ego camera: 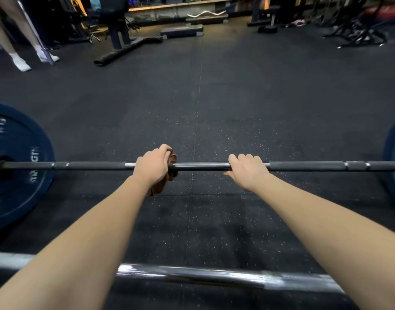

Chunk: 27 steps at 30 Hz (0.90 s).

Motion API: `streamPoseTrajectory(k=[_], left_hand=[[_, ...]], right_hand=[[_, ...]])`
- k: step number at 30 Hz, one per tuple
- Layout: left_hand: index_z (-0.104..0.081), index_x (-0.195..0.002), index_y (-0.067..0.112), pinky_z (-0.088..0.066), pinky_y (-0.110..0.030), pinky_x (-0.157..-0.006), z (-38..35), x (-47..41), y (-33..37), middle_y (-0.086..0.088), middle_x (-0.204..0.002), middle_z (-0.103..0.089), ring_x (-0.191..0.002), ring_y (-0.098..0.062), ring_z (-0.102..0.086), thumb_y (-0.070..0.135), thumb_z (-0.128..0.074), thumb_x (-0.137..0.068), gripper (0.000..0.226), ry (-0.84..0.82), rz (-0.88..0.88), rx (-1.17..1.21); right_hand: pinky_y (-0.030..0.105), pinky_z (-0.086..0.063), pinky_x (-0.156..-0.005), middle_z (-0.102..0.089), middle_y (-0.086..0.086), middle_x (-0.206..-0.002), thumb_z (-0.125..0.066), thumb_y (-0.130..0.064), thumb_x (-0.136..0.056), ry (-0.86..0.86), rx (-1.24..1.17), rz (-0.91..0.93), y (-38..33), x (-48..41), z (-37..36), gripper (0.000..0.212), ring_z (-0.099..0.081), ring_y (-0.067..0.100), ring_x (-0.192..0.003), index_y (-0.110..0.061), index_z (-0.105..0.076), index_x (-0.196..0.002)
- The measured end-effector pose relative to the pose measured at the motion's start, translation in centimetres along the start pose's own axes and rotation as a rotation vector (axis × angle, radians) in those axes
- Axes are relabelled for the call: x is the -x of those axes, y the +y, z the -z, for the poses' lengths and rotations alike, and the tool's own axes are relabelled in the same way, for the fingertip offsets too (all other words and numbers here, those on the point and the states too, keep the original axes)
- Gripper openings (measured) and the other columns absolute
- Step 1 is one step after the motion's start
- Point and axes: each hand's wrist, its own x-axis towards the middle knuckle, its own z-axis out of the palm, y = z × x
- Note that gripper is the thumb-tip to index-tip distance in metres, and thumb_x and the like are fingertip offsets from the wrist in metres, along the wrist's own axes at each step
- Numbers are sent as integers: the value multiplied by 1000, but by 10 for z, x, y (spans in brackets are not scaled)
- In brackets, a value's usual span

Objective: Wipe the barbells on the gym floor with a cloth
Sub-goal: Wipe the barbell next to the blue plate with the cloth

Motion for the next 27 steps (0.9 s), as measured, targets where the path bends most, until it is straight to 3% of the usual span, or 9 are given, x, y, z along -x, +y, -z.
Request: streamPoseTrajectory(k=[11, 18, 24, 27], left_hand=[[-47, -130, 27, -37, -47, -94, -23, 6, 101, -3, -125, -64, -114, -31, -56, 32, -26, -111, 29, -68, -119, 98], [-44, -130, 33, -40, -46, -99, -11, 3, 80, 10, -112, -67, -104, -25, -59, 36, -24, -111, 27, -174, -179, 155], [-45, -129, 28, -43, -47, -97, -2, -3, 34, -5, -122, -68, -109, -34, -61, 39, -24, -111, 30, -116, -58, 72], [-46, -129, 26, -40, -48, -95, -5, 0, 33, -5, -120, -68, -108, -34, -61, 36, -23, -112, 30, -64, -15, 34]], right_hand=[[42, -40, -85, -63, 5, -119, -40, -60, -101, 24, -16, 52, 8, -1, -3, 46, -60, 31, -108, -17, -48, -116], [40, -38, -94, -58, 0, -120, -47, -60, -99, 37, -71, 79, 17, 4, -3, 47, -55, 24, -109, -20, -49, -124], [40, -36, -99, -53, -3, -122, -55, -63, -93, 121, -52, -68, 55, 22, -15, 53, -50, 22, -115, -24, -48, -129], [41, -38, -97, -55, -2, -119, -53, -53, -97, 123, -20, -132, 75, 31, -23, 40, -52, 25, -111, -22, -49, -123]])
